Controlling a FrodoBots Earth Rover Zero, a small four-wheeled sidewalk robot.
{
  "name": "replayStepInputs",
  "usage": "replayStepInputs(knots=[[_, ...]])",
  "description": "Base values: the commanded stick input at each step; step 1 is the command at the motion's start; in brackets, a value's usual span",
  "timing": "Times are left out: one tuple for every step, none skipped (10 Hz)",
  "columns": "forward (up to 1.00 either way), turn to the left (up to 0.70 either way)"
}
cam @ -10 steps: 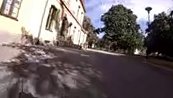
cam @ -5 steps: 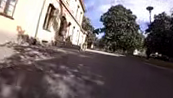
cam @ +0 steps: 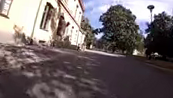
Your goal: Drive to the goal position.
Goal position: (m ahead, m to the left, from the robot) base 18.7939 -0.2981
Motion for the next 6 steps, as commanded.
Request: replayStepInputs(knots=[[0.70, 0.00], [0.70, 0.00], [0.70, 0.00], [0.70, 0.00], [0.70, 0.00], [0.70, 0.00]])
